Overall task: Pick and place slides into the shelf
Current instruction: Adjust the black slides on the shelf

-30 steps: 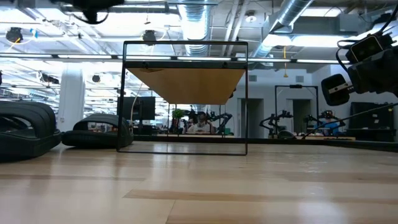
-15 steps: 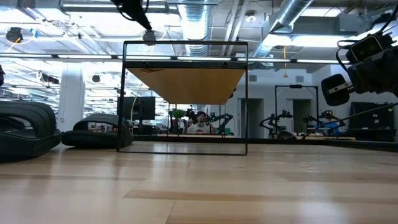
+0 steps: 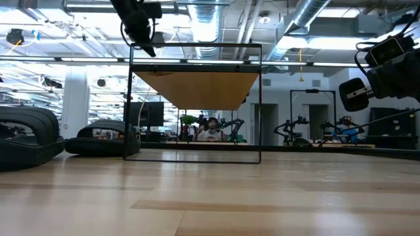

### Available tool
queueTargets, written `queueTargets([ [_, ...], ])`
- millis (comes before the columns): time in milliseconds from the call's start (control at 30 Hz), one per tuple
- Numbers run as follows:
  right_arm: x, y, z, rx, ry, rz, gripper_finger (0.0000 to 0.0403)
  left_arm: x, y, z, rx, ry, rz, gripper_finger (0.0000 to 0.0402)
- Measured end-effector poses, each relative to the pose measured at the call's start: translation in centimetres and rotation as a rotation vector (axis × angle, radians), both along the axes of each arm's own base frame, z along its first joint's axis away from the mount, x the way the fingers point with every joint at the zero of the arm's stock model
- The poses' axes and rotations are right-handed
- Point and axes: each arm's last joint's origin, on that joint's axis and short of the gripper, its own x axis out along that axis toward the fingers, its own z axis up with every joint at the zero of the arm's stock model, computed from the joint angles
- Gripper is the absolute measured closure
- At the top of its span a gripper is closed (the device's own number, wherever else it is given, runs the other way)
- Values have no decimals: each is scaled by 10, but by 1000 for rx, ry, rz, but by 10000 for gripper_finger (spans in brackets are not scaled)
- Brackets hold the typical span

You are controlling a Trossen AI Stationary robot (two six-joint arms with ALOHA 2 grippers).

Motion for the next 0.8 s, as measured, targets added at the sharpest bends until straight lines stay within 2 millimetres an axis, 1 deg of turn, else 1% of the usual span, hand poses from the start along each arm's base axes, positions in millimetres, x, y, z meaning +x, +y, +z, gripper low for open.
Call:
queueTargets([
  [100,0,0,0,0,0,0,403,-5,13,-9,9,-7,39,401],
  [200,0,0,0,0,0,0,403,-1,20,-20,0,-16,24,401],
  [267,0,0,0,0,0,0,403,0,19,-30,-28,-4,-15,401],
  [367,0,0,0,0,0,0,403,3,17,-35,-32,-23,-64,401],
  [533,0,0,0,0,0,0,403,6,13,-50,-53,9,-108,401],
  [800,0,0,0,0,0,0,403,20,23,-73,-86,49,-130,401],
])
